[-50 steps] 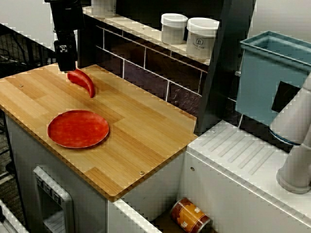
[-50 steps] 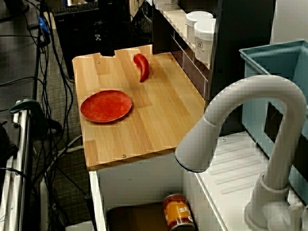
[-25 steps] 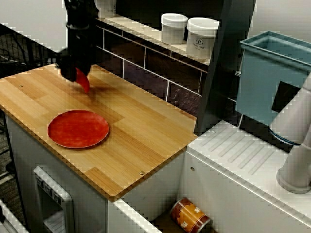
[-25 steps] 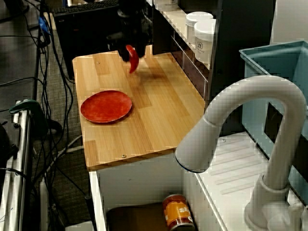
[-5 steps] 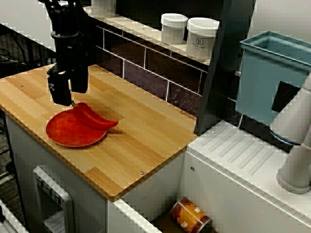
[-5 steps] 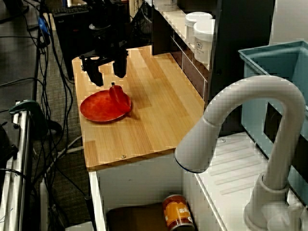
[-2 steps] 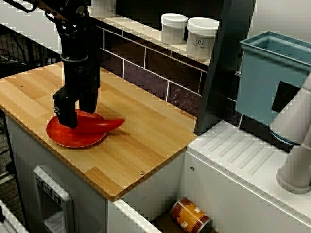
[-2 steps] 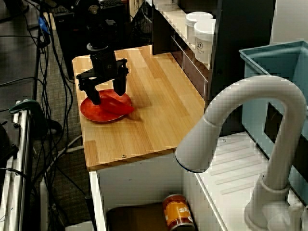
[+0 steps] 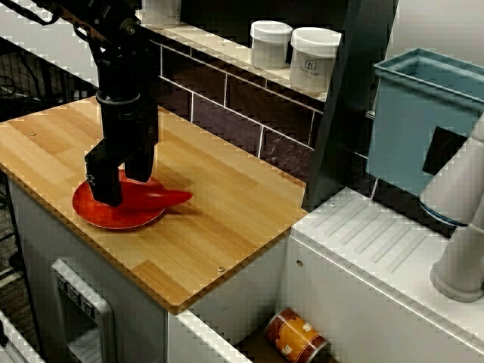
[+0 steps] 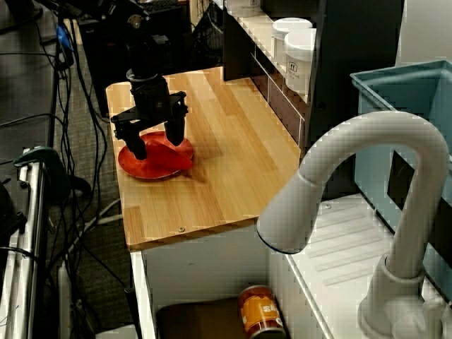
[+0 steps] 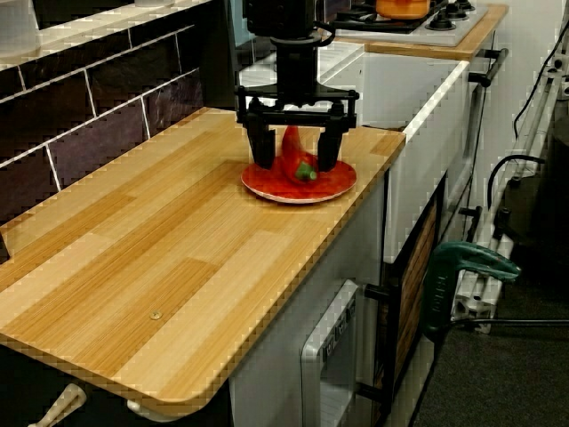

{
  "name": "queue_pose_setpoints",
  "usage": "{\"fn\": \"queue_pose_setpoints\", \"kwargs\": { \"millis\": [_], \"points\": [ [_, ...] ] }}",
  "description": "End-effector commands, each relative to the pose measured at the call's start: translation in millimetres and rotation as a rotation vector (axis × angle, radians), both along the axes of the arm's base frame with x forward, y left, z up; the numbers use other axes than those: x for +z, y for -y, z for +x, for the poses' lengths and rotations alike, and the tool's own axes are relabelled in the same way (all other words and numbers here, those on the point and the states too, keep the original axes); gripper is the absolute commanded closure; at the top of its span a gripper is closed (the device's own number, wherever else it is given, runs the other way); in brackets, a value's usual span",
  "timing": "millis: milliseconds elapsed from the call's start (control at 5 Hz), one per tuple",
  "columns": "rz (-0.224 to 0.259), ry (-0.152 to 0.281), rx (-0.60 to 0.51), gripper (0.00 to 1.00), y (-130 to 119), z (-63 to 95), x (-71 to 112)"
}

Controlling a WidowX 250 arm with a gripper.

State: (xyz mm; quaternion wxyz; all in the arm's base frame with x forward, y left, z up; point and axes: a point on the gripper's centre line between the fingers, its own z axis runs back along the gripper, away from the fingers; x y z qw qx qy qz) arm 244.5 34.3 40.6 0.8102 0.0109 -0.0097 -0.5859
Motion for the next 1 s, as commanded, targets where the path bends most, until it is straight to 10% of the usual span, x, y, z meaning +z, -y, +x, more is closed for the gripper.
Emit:
{"fn": "queue_pose_setpoints", "kwargs": {
  "millis": [0, 800],
  "points": [
    [0.012, 0.071, -0.002, 0.0, 6, -1.7, 8.9],
    [0.029, 0.059, 0.037, 0.0, 14, 3.9, -1.4]
  ]
}}
